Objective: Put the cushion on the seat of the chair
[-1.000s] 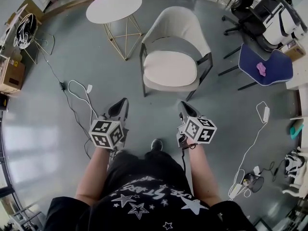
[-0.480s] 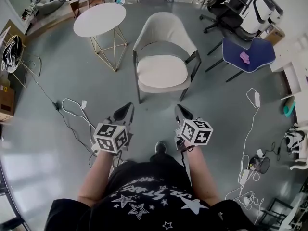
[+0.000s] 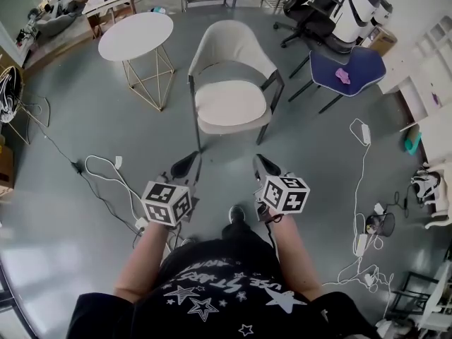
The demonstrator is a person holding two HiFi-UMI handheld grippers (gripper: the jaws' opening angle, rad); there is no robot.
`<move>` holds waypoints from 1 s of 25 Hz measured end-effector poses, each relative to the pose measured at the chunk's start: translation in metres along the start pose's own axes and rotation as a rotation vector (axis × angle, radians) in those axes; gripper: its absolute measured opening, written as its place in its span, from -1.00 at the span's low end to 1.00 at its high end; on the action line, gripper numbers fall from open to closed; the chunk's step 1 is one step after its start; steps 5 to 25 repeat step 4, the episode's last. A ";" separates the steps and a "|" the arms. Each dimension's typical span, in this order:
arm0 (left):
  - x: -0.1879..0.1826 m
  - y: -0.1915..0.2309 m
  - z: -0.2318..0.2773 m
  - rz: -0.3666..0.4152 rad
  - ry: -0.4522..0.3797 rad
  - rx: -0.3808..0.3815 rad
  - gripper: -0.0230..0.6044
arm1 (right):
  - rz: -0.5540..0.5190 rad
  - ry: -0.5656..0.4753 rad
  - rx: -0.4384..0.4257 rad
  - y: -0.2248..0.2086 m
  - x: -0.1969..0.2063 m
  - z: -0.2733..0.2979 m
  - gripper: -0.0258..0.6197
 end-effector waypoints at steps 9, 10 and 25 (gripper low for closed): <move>0.002 -0.002 -0.021 0.010 -0.005 0.024 -0.90 | -0.004 -0.006 0.014 0.021 0.006 -0.009 -0.91; 0.002 -0.002 -0.021 0.010 -0.005 0.024 -0.90 | -0.004 -0.006 0.014 0.021 0.006 -0.009 -0.91; 0.002 -0.002 -0.021 0.010 -0.005 0.024 -0.90 | -0.004 -0.006 0.014 0.021 0.006 -0.009 -0.91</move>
Point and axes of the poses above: the fingertips, and each gripper's own axes: z forward along the fingers, y to its left, x out of its underside, the point moved 3 cm from there along -z, backward along the fingers, and after that the axes turned 10 degrees about -z, right-handed, at the moved point
